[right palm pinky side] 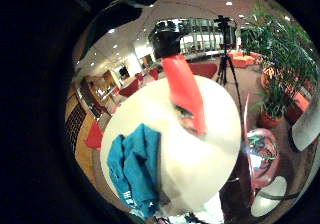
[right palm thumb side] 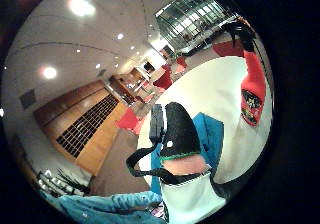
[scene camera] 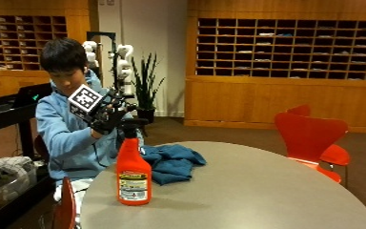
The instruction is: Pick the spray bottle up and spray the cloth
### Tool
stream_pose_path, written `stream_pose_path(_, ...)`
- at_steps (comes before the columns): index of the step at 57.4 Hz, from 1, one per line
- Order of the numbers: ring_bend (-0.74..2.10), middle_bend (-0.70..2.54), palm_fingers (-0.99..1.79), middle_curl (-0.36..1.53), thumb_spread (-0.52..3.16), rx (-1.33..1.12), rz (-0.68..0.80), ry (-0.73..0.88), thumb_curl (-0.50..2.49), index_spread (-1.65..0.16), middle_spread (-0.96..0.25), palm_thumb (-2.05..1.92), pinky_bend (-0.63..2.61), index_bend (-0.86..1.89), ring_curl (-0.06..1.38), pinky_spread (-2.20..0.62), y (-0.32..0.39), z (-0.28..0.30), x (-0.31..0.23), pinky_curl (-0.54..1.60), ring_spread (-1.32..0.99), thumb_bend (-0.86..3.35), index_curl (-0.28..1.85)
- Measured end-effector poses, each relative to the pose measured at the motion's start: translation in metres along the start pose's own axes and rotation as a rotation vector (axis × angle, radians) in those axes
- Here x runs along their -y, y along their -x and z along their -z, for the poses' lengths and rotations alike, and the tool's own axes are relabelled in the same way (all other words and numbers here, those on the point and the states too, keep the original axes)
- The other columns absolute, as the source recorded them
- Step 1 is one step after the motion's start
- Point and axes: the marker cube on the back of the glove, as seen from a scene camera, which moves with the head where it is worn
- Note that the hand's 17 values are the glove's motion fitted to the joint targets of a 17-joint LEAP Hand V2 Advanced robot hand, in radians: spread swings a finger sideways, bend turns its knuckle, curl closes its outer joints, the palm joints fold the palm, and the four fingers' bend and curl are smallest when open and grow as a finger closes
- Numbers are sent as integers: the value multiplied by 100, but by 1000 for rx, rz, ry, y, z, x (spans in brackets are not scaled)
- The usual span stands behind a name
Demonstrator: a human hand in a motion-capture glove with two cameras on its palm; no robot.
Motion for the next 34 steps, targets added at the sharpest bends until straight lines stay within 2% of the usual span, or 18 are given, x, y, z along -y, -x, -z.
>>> stream_pose_path(2,31,23,37,23,105,7,97,-59,24,-30,0,51,32,15,19,24,-9,-1,6,24,12,13,23)
stream_pose_path(5,31,23,37,25,107,14,115,-88,26,-30,0,52,31,15,20,24,-17,2,10,25,12,11,24)
stream_pose_path(25,33,22,37,30,111,228,-93,-259,33,-28,0,60,30,13,24,24,-74,33,24,30,13,2,26)
stream_pose_path(34,36,22,33,32,110,324,-194,-227,36,-26,1,64,33,10,26,24,-95,26,29,32,13,-1,24)
